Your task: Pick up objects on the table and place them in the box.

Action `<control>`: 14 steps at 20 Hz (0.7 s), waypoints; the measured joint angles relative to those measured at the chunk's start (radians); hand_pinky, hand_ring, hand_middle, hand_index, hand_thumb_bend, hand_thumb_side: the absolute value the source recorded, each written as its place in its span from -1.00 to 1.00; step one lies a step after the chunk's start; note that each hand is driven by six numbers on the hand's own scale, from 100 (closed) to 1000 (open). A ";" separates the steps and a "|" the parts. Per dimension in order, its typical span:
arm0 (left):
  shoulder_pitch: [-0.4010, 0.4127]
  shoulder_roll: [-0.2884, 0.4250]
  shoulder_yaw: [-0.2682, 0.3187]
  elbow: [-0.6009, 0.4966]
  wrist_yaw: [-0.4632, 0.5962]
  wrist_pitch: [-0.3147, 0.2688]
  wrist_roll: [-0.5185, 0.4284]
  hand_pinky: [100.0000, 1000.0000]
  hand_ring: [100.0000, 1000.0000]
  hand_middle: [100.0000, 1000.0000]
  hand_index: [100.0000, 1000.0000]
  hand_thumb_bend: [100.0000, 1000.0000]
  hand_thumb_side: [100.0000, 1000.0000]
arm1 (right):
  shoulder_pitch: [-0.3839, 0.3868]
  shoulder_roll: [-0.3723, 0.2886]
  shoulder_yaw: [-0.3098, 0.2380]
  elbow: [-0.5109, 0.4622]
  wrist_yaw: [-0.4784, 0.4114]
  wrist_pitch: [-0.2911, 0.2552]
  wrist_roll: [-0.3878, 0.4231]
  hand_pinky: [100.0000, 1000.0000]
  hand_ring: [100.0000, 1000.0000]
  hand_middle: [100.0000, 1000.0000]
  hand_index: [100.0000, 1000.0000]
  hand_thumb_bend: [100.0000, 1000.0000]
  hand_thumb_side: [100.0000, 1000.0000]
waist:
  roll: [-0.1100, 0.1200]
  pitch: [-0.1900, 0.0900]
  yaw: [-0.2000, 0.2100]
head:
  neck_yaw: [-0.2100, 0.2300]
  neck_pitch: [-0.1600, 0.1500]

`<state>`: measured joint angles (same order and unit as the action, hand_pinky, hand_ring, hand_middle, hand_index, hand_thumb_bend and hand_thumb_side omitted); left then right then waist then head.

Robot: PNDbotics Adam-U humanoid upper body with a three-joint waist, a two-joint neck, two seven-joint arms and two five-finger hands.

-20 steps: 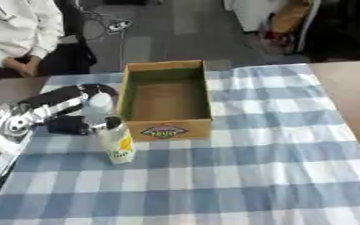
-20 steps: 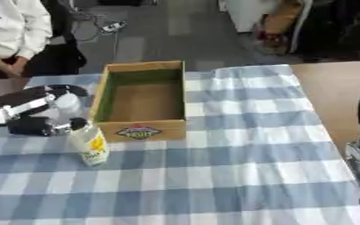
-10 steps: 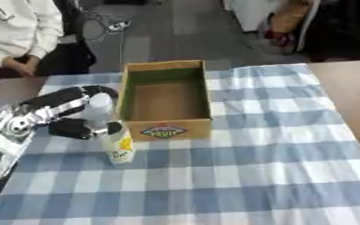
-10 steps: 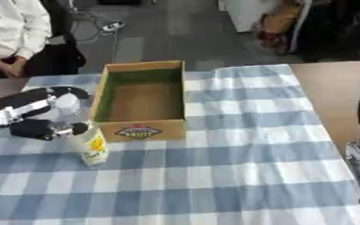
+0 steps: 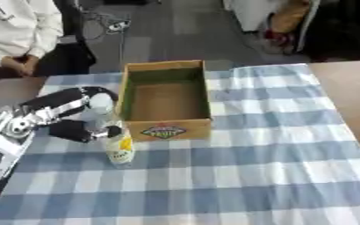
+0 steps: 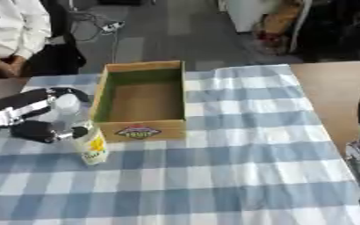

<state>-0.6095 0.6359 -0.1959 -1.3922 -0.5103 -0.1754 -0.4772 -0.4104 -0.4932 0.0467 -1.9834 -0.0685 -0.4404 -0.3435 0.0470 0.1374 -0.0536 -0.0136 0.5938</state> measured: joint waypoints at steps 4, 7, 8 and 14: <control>0.000 -0.007 0.001 0.001 0.001 0.019 0.028 0.16 0.09 0.60 0.64 0.46 0.22 | 0.000 0.000 0.000 0.000 0.000 0.000 0.000 -0.16 -0.06 0.01 0.46 -1.00 0.90 | 0.000 0.000 0.000 | 0.000 0.000; 0.001 -0.013 0.001 0.007 0.004 0.036 0.061 -0.12 -0.15 0.42 0.44 0.22 0.18 | 0.000 0.000 0.000 0.000 -0.001 0.000 0.000 -0.16 -0.06 0.01 0.46 -1.00 0.90 | 0.000 0.000 0.000 | 0.000 0.000; 0.001 -0.017 0.001 0.009 0.005 0.042 0.073 -0.17 -0.18 0.39 0.42 0.20 0.18 | 0.000 0.000 0.000 0.000 -0.001 0.000 0.000 -0.16 -0.06 0.01 0.46 -1.00 0.90 | 0.000 0.000 0.000 | 0.000 -0.001; 0.005 -0.028 0.002 0.020 0.009 0.068 0.126 -0.35 -0.41 0.19 0.28 0.10 0.16 | 0.000 0.000 0.000 0.000 -0.004 0.000 0.000 -0.16 -0.06 0.01 0.46 -1.00 0.90 | 0.000 0.000 0.000 | 0.000 -0.001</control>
<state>-0.6042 0.6077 -0.1943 -1.3723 -0.5018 -0.1069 -0.3512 -0.4106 -0.4932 0.0463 -1.9834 -0.0721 -0.4406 -0.3433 0.0468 0.1375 -0.0538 -0.0137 0.5928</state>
